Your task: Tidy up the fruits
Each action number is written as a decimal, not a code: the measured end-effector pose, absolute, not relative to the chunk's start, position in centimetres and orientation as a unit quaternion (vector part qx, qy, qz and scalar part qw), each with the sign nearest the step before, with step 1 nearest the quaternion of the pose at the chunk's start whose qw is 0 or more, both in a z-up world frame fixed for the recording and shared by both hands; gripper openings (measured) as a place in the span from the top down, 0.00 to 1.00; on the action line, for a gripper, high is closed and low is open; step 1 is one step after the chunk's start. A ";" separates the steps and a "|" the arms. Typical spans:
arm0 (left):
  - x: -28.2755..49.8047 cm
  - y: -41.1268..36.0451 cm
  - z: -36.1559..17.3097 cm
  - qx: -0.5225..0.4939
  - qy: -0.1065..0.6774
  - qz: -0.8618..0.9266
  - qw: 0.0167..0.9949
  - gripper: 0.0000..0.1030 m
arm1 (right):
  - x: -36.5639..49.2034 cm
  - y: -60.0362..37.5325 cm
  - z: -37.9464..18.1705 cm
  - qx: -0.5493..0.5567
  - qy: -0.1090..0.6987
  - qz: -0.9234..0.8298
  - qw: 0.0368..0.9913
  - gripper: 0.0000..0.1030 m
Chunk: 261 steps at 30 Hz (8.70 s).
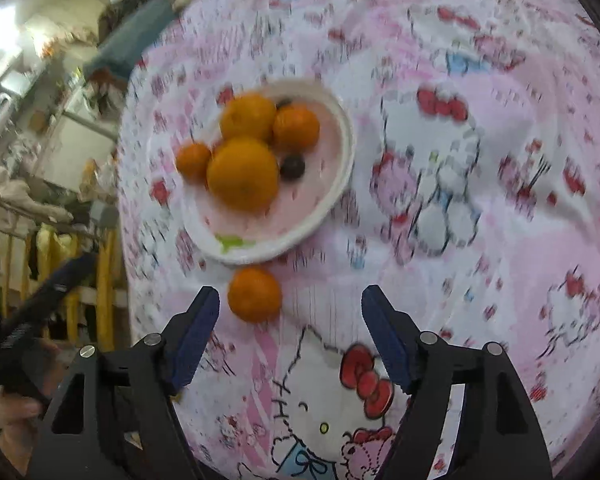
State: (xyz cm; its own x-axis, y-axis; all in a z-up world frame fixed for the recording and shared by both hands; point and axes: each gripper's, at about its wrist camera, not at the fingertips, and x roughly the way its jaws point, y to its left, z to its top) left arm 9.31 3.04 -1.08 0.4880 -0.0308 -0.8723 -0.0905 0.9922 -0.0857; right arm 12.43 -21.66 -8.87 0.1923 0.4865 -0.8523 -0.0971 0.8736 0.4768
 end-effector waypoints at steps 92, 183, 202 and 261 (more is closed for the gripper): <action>15.0 -2.2 -3.5 0.032 0.575 -0.075 0.814 0.78 | 18.6 -23.2 -6.3 0.190 0.555 0.181 0.789 0.56; 4.6 0.2 2.4 -0.042 0.408 -0.011 0.912 0.01 | 5.4 -24.0 0.4 0.106 0.392 0.144 0.902 0.01; 3.0 -0.8 2.4 -0.004 0.353 0.019 0.935 0.01 | 4.1 -22.2 -0.5 0.065 0.354 0.108 0.927 0.00; 2.9 -0.6 1.6 -0.005 0.368 0.012 0.930 0.01 | 4.2 -22.5 -0.9 0.077 0.363 0.096 0.924 0.00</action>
